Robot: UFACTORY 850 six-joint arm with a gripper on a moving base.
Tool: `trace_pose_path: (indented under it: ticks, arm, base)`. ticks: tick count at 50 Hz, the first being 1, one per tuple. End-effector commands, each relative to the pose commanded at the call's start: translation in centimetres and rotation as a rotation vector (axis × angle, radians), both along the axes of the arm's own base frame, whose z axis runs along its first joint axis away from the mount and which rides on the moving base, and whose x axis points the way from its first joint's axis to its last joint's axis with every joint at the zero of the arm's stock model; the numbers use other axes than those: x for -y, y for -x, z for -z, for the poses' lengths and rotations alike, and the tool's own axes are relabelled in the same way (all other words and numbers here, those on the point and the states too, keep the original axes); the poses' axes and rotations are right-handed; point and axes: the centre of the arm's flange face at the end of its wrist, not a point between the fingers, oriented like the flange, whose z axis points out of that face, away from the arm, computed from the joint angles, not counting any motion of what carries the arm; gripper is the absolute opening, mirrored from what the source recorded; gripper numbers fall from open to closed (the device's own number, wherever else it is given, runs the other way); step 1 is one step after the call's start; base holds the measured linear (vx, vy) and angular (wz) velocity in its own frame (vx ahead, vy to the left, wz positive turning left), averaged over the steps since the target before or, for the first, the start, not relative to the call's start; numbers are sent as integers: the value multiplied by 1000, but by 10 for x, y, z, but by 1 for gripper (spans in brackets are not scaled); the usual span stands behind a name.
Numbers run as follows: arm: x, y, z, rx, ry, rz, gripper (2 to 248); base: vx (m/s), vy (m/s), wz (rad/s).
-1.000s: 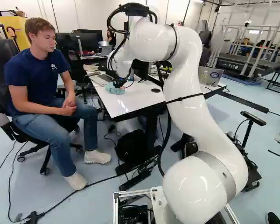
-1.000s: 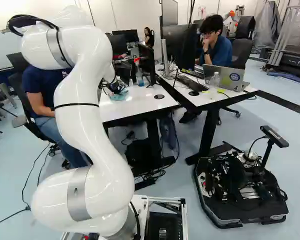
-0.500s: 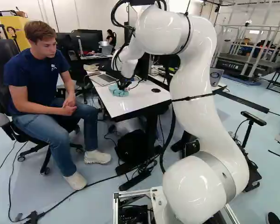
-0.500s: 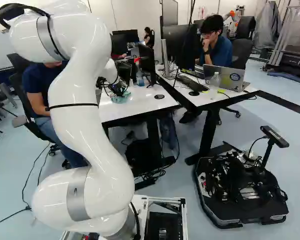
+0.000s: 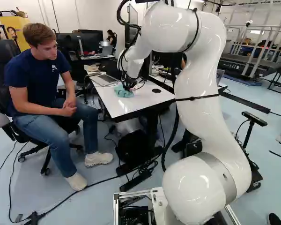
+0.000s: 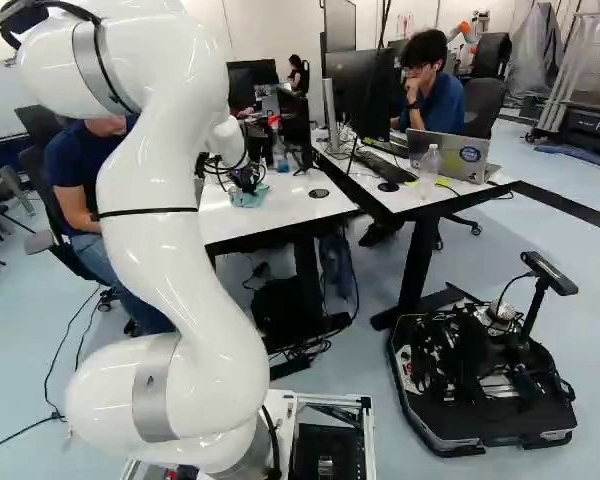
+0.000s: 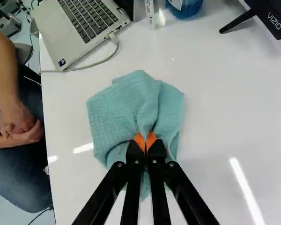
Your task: Clean the table with the green towel
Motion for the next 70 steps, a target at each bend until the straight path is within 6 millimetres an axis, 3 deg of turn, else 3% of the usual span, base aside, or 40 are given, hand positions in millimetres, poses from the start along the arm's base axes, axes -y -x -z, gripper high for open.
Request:
trace_pose_path:
  ticks: [19,38,55,70]
  arm:
    - [-11,-33,4,32,-7,-5,24]
    - [-37,-58,8,63,-14,-33,24]
    - [-64,-47,7,59,-15,-72,24]
    - [-60,-22,4,33,-8,-76,24]
  base:
    - [0,0,0]
    - [0,0,0]
    - [0,0,0]
    - [0,0,0]
